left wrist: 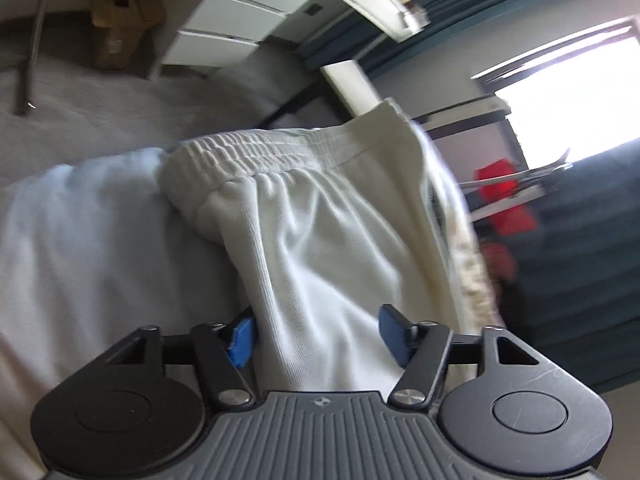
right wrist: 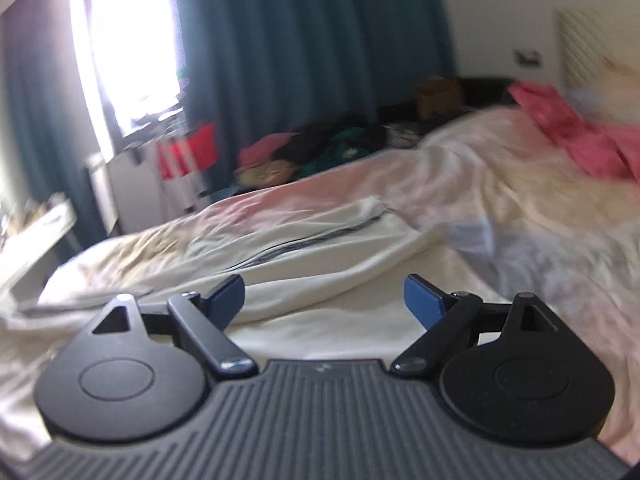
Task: Fold clothes
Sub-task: 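Grasp the ribbed hem with the left gripper while the right gripper grasps the hem too, then lift the hem with both grippers and fold it toward the collar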
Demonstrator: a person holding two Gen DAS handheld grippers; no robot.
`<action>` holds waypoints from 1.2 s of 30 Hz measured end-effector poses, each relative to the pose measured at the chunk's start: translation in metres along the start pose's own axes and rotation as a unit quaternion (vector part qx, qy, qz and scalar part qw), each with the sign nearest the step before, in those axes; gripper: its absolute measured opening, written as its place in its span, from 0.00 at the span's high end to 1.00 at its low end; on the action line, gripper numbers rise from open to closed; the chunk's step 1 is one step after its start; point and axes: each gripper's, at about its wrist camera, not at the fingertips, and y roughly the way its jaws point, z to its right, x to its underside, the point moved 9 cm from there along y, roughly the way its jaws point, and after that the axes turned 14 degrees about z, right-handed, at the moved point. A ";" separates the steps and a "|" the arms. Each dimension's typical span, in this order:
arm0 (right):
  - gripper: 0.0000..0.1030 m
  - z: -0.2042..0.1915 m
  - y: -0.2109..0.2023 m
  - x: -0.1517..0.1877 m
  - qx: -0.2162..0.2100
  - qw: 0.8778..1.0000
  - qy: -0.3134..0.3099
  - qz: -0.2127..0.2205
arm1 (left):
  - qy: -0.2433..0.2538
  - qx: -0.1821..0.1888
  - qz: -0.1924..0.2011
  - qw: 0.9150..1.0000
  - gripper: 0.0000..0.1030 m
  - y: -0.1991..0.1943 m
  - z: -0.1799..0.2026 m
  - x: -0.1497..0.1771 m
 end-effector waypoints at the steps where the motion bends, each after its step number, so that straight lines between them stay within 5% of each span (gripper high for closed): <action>1: 0.15 0.013 0.003 0.001 0.014 1.000 0.024 -0.006 | -0.008 0.006 0.005 1.000 0.49 -0.002 -0.002 -0.002; 9: 0.19 0.108 0.014 0.021 0.143 0.984 0.099 -0.026 | -0.014 -0.005 -0.010 1.000 0.56 0.016 -0.014 0.002; 19: 0.31 0.160 0.018 0.049 0.208 0.940 0.267 -0.046 | 0.064 -0.032 -0.005 0.997 0.54 0.045 -0.002 0.007; 25: 0.57 0.166 0.046 0.069 0.204 0.929 0.303 -0.064 | 0.045 -0.020 0.014 0.999 0.78 0.044 0.001 0.000; 28: 0.86 0.168 0.059 0.079 0.222 0.921 0.310 -0.077 | 0.042 0.016 0.036 0.998 0.87 0.035 0.010 -0.007; 33: 0.94 0.161 0.048 0.056 0.232 0.932 0.277 -0.022 | 0.063 0.047 0.072 0.994 0.89 0.011 0.028 -0.011; 36: 0.95 0.156 0.036 0.032 0.221 0.943 0.248 0.007 | 0.031 0.069 0.074 0.994 0.90 -0.005 0.032 -0.017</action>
